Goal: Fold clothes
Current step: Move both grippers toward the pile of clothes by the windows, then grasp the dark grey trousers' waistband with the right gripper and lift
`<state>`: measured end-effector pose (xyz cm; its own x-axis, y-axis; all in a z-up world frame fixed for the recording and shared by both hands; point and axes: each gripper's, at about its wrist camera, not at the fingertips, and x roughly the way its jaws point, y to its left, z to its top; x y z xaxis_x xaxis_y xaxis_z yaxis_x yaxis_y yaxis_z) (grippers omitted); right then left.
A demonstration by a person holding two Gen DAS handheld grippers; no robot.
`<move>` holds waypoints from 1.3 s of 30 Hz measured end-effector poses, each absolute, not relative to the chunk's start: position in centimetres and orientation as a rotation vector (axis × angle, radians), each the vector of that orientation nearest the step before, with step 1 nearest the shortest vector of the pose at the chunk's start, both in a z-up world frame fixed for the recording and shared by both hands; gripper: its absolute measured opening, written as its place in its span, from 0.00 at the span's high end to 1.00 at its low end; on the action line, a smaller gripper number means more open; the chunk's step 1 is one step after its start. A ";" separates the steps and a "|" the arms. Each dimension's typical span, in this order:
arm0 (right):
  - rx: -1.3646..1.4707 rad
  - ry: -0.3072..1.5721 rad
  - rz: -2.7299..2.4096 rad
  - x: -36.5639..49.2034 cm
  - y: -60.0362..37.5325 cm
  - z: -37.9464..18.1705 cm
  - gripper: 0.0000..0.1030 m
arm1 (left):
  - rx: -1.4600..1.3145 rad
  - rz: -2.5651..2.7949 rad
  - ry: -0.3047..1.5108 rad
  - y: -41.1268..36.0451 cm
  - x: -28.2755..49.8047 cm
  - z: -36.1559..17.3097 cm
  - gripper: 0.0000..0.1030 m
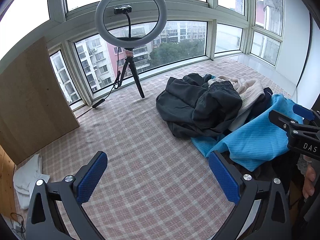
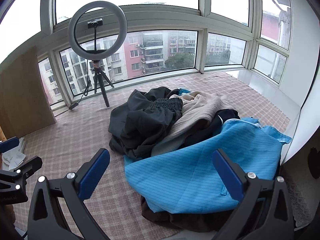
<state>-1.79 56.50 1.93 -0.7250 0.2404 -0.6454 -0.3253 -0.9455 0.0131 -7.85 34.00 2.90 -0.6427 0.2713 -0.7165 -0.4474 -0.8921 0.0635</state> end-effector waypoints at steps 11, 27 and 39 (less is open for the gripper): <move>-0.853 0.099 2.694 -4.9 62.5 5.0 0.00 | -1.015 2.599 0.325 37.5 -9.9 5.0 0.01; -0.790 0.060 2.709 -9.8 67.5 5.7 0.00 | -1.010 2.609 0.345 41.3 -15.3 5.1 0.01; -0.870 0.028 2.679 -13.4 68.4 3.5 0.00 | -1.028 2.554 0.340 41.9 -16.2 3.2 0.01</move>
